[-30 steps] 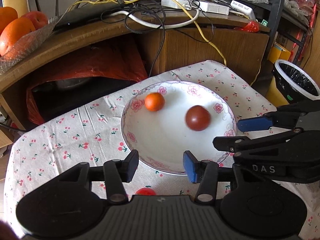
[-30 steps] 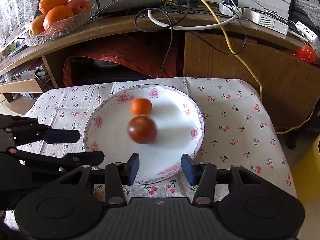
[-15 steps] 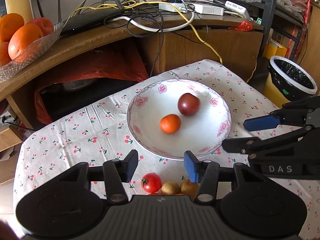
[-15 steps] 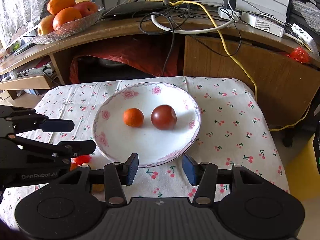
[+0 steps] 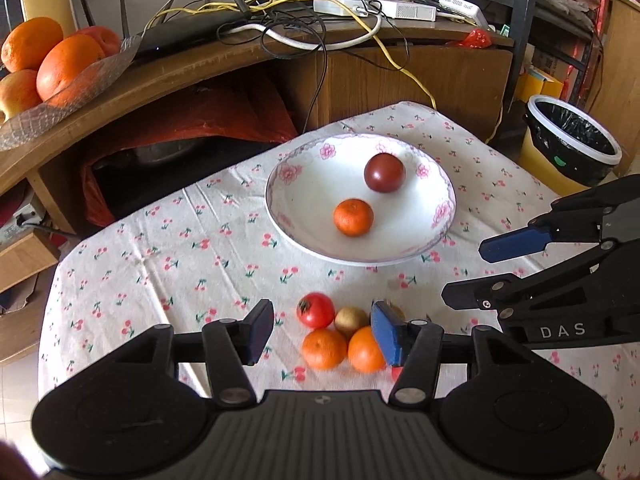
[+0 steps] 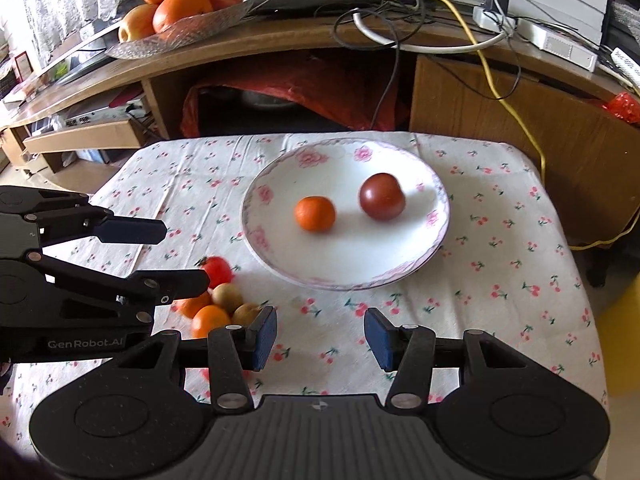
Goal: Organize fruits
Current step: 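Move both grippers back toward the remaining fruit cluster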
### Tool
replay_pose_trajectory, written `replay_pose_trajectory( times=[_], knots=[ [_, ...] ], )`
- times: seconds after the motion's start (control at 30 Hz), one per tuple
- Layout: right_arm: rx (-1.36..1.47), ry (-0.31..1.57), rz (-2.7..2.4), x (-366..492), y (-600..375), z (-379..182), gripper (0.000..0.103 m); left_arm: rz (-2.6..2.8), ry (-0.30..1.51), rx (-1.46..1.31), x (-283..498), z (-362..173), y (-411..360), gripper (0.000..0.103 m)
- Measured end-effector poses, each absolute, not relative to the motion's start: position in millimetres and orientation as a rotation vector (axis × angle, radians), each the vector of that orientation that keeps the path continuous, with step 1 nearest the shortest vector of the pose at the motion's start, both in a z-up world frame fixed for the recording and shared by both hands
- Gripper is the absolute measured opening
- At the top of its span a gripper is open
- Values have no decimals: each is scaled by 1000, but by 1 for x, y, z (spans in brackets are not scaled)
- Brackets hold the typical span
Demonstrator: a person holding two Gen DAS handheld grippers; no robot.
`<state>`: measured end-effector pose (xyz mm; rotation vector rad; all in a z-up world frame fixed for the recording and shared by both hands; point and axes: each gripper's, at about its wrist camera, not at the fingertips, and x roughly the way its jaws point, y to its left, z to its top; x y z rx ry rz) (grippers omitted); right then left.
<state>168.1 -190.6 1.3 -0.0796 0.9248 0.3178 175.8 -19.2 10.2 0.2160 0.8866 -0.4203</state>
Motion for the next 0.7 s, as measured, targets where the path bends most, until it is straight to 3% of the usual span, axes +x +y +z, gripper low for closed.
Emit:
replay_pose_trajectory(
  times=[0.7],
  knots=[
    [-131,1006,414,147,-167,-15,45,-459,933,268,150,-4,-9,62]
  ],
)
